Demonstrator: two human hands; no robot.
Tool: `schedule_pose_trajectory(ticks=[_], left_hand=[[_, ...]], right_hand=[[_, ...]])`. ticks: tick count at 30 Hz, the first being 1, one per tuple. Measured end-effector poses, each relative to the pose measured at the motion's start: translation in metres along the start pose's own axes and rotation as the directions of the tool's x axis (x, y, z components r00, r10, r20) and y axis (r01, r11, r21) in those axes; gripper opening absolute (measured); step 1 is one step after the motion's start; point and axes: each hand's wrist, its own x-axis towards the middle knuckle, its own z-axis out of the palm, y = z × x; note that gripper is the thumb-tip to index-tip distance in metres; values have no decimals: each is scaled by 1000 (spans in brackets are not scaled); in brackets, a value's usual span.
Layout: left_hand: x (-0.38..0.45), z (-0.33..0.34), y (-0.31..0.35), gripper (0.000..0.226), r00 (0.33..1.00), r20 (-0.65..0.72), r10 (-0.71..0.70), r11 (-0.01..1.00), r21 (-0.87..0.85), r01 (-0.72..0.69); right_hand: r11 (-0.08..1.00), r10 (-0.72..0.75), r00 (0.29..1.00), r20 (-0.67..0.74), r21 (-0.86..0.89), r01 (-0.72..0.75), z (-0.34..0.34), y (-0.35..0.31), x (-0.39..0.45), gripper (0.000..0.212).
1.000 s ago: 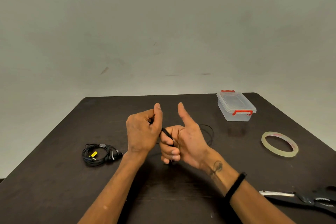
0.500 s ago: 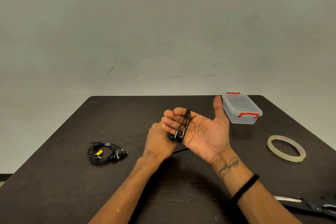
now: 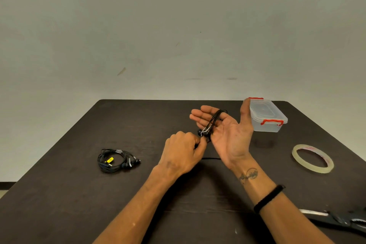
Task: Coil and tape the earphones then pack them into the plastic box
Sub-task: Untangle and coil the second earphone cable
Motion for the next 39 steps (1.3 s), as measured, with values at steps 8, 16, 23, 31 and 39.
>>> schedule_pose_trajectory(ticks=[8, 16, 23, 31, 39], left_hand=[[-2, -12, -7, 42, 974, -68, 215, 976, 35, -213], [-1, -20, -15, 45, 952, -162, 259, 966, 38, -256], [-7, -10, 11, 45, 904, -292, 312, 939, -51, -340], [3, -16, 0, 43, 863, -466, 197, 950, -127, -285], [13, -25, -24, 54, 899, -439, 7, 932, -322, -165]], right_hand=[[780, -83, 994, -67, -625, 23, -2, 20, 0, 97], [794, -108, 978, -176, -607, -22, -13, 19, 6, 98], [793, -28, 987, -159, -605, -75, -19, 19, 5, 100], [825, 148, 982, 113, -563, -60, -7, 21, -2, 92], [872, 375, 875, 308, -438, -219, 4, 16, -6, 104]])
